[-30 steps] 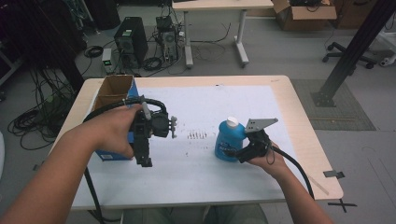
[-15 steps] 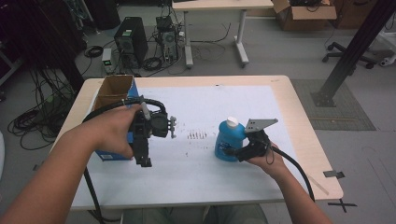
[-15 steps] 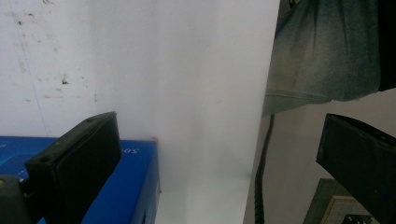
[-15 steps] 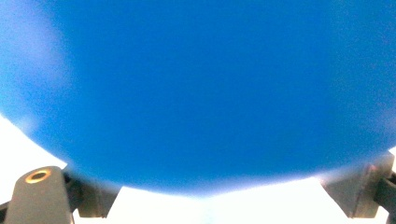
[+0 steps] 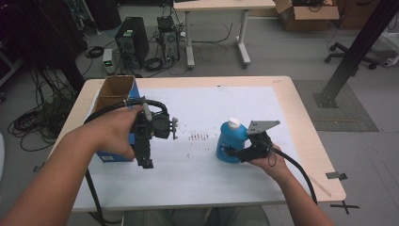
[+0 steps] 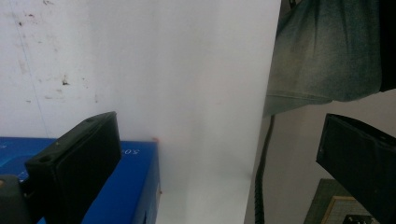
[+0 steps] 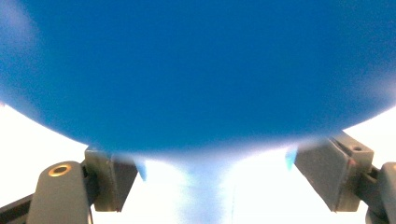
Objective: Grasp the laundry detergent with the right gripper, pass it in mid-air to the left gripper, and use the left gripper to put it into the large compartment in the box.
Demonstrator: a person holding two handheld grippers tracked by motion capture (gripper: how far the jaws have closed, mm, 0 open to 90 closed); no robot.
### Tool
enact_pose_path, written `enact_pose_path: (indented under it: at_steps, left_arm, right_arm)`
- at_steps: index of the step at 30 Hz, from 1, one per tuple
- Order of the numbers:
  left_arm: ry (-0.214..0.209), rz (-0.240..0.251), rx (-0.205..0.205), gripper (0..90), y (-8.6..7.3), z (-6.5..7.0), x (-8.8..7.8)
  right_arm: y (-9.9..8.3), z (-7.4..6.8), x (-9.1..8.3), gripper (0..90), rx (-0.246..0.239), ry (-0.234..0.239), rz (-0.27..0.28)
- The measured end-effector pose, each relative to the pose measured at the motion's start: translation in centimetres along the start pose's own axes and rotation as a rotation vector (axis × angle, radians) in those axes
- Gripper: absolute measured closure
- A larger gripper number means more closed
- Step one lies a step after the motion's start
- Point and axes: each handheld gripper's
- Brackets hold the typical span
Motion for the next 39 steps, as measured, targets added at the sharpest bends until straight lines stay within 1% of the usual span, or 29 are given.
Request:
enact_pose_path:
  at_steps: [3, 4, 5, 7, 8, 10, 14, 18, 20, 22, 24, 26, 30, 33, 36, 39]
  left_arm:
    - [0.0, 0.0, -0.001, 0.4, 0.0, 0.0, 0.0]
    - [0.001, 0.003, -0.003, 0.4, -0.1, 0.0, 0.0]
    - [0.001, 0.002, -0.003, 0.4, -0.1, 0.0, -0.1]
    - [0.002, 0.003, -0.003, 0.4, 0.0, 0.0, -0.1]
    - [0.003, 0.004, -0.003, 0.4, 0.0, 0.0, -0.1]
    - [0.002, 0.003, 0.0, 0.4, 0.0, 0.0, -0.1]
    - [0.004, 0.005, -0.001, 0.4, 0.0, 0.0, -0.1]
    - [0.004, 0.006, 0.0, 0.4, 0.0, 0.0, -0.2]
    - [0.003, 0.006, -0.003, 0.4, 0.0, 0.0, -0.2]
    - [0.004, 0.005, -0.002, 0.4, 0.1, 0.0, -0.2]
    - [0.004, 0.009, -0.002, 0.4, 0.1, 0.0, -0.2]
    - [0.004, 0.006, 0.0, 0.4, 0.2, -0.1, -0.3]
    - [0.009, 0.008, 0.003, 0.4, 0.4, -0.2, -0.7]
    - [0.013, 0.014, 0.006, 0.4, 0.6, -0.2, -1.0]
    - [0.017, 0.018, 0.009, 0.4, 0.7, -0.2, -1.5]
    - [0.018, 0.027, 0.013, 0.3, 0.9, -0.2, -1.9]
  right_arm:
    - [0.0, 0.0, 0.0, 23.2, 0.0, 0.001, -0.001]
    - [0.0, -0.1, 0.1, 27.7, -0.005, 0.002, 0.002]
    - [0.0, -0.1, 0.0, 29.2, -0.008, 0.004, 0.004]
    - [0.0, -0.2, 0.0, 35.3, -0.024, 0.016, 0.011]
    - [0.0, -0.2, 0.0, 39.9, -0.031, 0.02, 0.015]
    - [0.0, -0.4, 0.0, 41.0, -0.054, 0.017, 0.019]
    - [0.1, -0.5, -0.1, 43.0, -0.072, 0.012, 0.018]
    - [0.1, -0.9, -0.1, 44.5, -0.104, 0.001, 0.021]
    - [0.0, -0.9, -0.2, 45.1, -0.112, -0.003, 0.024]
    - [0.0, -1.0, -0.2, 45.3, -0.109, -0.006, 0.025]
    - [0.1, -0.9, -0.2, 45.5, -0.103, 0.011, 0.024]
    - [0.1, -0.9, -0.3, 45.5, -0.101, 0.013, 0.029]
    - [1.0, -0.9, -1.4, 45.5, -0.108, 0.023, 0.043]
    - [1.7, -0.8, -2.3, 45.5, -0.118, 0.043, 0.052]
    - [2.7, -1.0, -3.1, 45.4, -0.147, 0.056, 0.032]
    - [3.7, -1.3, -3.7, 45.4, -0.166, 0.081, 0.004]
Point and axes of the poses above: each handheld gripper's, and its own axes: x roughly forward along the jaws, y roughly out of its top, z roughly to its right, and after that the axes turned 8 degrees about -x, right-handed
